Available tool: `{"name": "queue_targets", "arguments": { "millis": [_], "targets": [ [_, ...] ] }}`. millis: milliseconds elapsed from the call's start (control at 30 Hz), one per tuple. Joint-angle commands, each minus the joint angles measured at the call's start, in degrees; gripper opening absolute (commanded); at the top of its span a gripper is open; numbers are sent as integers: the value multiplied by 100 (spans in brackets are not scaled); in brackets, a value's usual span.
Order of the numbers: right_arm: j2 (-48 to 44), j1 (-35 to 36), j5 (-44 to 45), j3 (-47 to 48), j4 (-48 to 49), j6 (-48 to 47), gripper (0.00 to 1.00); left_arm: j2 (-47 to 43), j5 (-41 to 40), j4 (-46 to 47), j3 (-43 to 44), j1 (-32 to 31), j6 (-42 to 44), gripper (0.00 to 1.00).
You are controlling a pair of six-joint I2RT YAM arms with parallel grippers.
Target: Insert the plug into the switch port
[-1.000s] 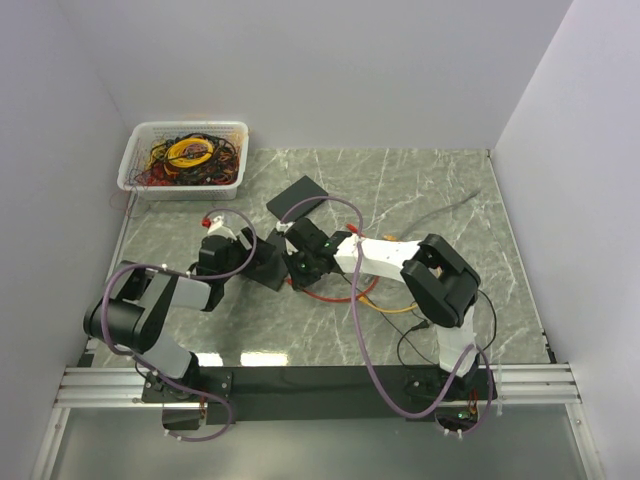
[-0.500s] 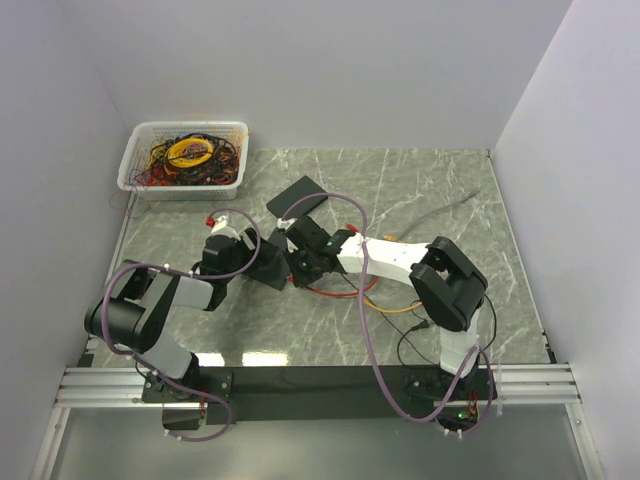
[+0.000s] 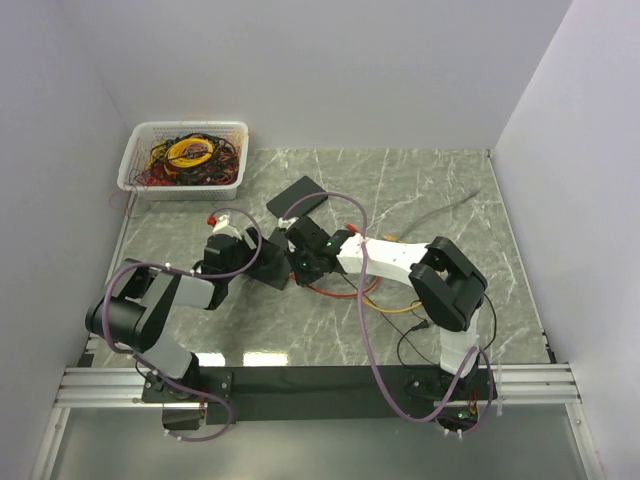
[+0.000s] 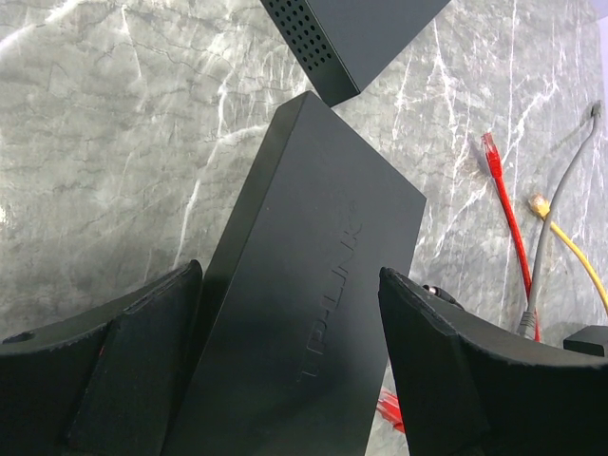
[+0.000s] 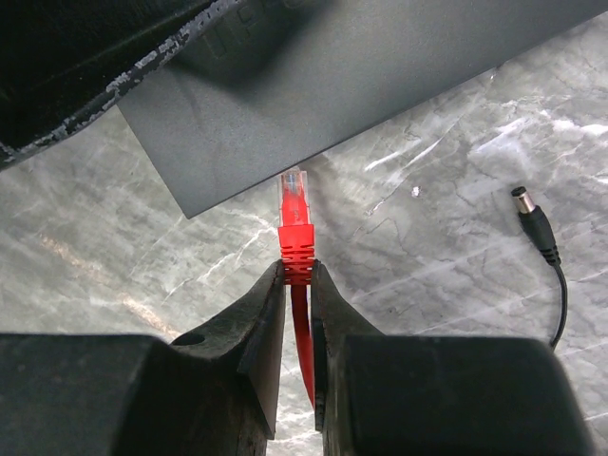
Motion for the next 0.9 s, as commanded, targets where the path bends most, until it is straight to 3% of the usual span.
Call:
{"name": "queue_targets", "arguments": {
  "millis": [0,600,867],
  "targets": [
    [-5,40,174,192,165,-19,0,139,-2,-330,77,-88,82,82],
    [144,119,-257,16,657,-106,0,473,507,-66,156,-149,389,82],
    [294,119,-64,-291,1220,-28,0,648,753,92,130,-149,415,82]
  ]
}}
